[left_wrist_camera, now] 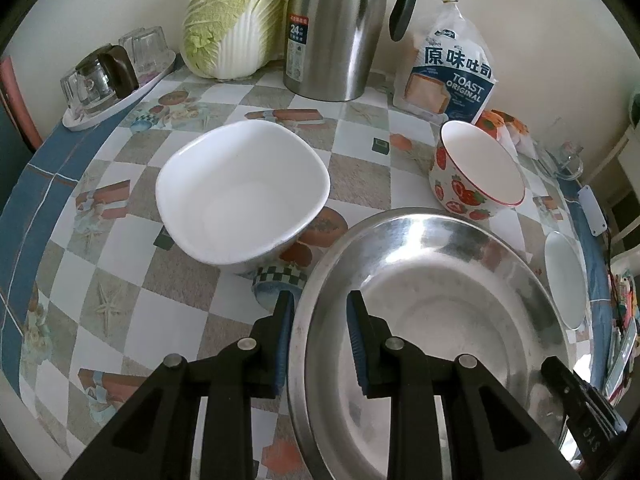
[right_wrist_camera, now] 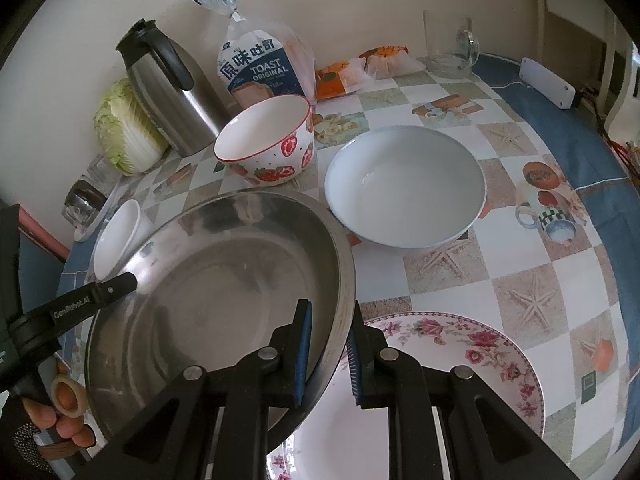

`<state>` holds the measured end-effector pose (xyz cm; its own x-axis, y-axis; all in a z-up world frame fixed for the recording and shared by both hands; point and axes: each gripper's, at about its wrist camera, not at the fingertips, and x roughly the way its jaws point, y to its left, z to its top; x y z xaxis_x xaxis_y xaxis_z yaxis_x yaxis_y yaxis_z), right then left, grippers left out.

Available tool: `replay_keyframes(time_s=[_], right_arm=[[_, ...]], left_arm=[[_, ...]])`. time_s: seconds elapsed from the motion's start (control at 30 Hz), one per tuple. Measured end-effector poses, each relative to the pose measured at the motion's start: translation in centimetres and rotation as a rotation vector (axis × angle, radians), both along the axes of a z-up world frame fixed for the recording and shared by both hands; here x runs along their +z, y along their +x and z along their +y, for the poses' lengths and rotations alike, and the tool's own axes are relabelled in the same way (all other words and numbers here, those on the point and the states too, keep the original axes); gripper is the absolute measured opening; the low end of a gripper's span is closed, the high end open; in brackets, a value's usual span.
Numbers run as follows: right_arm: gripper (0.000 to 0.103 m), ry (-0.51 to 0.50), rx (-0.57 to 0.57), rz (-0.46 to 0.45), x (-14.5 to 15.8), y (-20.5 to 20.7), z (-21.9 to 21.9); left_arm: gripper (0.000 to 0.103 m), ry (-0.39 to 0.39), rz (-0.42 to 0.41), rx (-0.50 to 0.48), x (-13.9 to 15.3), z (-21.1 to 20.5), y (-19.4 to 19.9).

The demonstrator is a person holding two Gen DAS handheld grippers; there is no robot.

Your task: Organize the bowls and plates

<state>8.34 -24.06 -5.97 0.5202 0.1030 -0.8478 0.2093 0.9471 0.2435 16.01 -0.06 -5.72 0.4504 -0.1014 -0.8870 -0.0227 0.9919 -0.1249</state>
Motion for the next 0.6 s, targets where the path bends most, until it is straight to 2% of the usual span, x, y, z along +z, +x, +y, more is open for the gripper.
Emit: replay_keyframes(time_s=[0.6], right_arm=[[0.018, -0.003, -0.014, 0.023, -1.3, 0.9, 0.2]], left_arm=[[0.027, -0.022, 0.035, -0.003, -1.4, 0.2, 1.4]])
